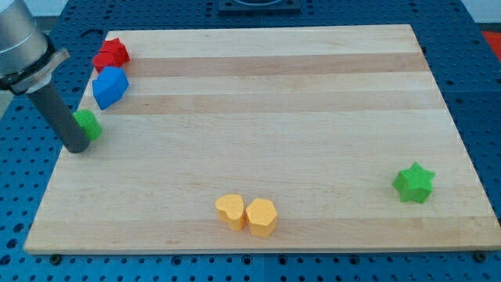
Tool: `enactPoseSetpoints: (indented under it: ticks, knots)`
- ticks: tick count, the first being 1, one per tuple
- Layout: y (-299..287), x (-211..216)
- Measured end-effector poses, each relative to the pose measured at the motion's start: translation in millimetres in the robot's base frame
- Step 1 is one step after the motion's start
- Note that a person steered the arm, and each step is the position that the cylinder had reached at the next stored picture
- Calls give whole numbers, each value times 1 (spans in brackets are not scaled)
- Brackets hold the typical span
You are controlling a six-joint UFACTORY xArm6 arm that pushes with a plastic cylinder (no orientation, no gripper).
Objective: Slide green circle to the center left
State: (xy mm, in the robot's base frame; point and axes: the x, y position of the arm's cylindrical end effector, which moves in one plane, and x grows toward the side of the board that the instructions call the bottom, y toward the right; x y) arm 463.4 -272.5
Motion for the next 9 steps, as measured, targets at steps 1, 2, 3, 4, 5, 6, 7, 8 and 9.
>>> enactPoseSetpoints:
  ticks: [1,2,3,4,5,6,7,8,9]
  knots:
    - [1,-15]
    - [1,-15]
    - [-4,-5]
    - [-32,-3]
    - [-32,-22]
    - [-29,-48]
    - [-21,-53]
    - [-21,-53]
    - [-32,-52]
